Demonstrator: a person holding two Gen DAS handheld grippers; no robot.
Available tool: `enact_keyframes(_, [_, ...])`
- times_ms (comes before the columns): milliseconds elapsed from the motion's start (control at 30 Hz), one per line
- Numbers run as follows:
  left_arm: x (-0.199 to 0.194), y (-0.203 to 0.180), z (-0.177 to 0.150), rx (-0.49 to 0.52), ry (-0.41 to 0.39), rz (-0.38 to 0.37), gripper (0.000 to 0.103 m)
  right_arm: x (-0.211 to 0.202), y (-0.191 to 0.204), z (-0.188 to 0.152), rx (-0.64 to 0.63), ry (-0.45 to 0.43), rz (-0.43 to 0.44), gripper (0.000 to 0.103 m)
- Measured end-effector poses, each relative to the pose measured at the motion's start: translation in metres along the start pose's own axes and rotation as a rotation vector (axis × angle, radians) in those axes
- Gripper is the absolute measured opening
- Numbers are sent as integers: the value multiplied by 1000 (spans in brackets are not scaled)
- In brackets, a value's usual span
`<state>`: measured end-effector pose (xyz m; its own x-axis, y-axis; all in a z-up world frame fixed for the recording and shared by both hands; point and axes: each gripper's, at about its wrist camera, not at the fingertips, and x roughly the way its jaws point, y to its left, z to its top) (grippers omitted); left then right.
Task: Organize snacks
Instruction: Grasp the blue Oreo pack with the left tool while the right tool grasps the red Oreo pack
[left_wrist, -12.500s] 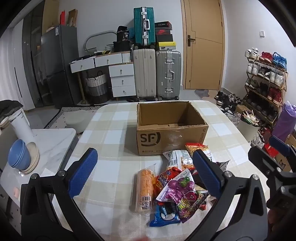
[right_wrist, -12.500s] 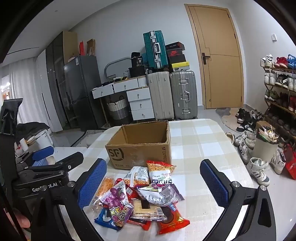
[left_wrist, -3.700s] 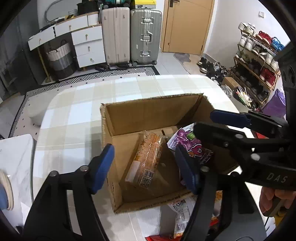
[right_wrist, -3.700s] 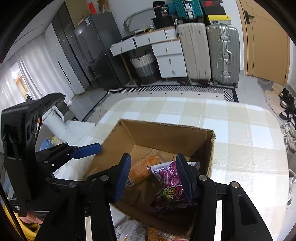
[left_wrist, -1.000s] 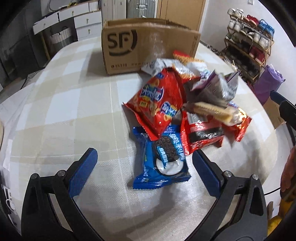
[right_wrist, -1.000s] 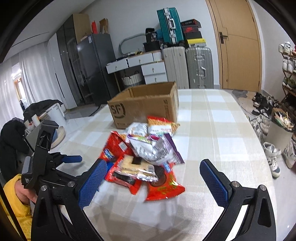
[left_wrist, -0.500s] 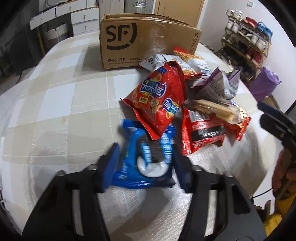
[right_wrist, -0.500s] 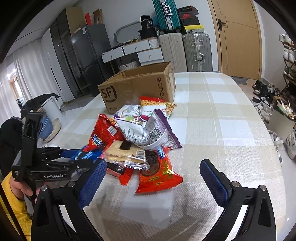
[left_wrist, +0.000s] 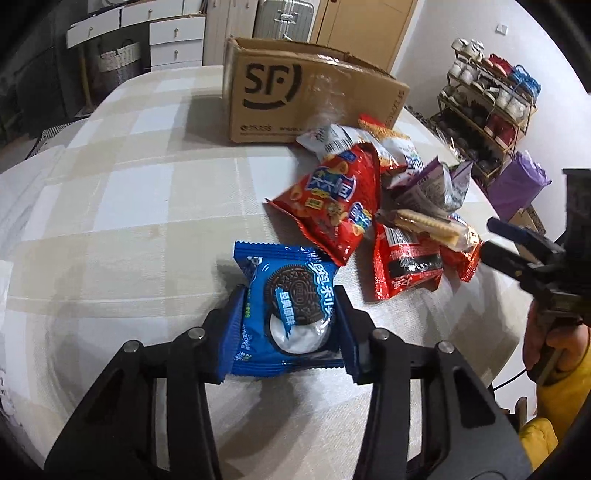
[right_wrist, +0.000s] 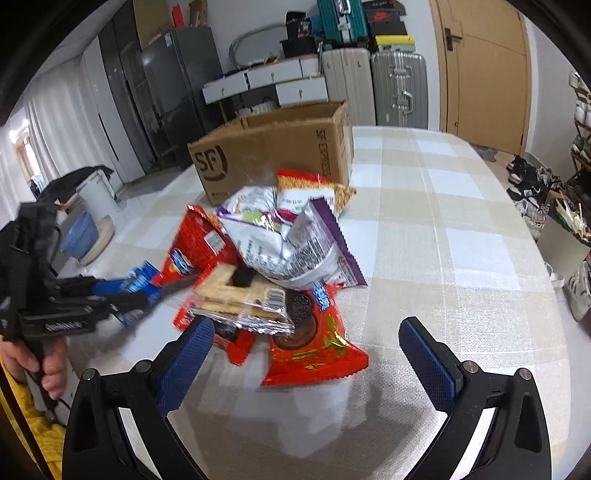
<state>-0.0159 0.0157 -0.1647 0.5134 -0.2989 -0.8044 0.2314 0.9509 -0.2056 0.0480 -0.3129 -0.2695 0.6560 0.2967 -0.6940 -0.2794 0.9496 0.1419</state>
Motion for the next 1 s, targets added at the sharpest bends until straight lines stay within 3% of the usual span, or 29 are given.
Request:
enact_keyframes(300, [-23,10,0,-22,-48,-12,42,29,3,0,-108,82,-66,101])
enact_keyframes(367, [-26,9,1,-17,-55,-15,42,35,2,1,-106,96,-72,92])
enact_keyframes(433, [-27,8,1,-13,-55,-17,42,40,1,1,-103,110,-72,75])
enact_keyframes(500, [-28,8,1,-13,-57,-17,42,43,2,0,-116,115,-89,72])
enact_keyframes(600, [-29,8,0,-16,-62,-17,42,42,7,-2,-143,108,-98,58])
enact_keyframes(1000, [-45,0,2,3,-96,-7,42,10,-13,-7,-14,49,-36,53])
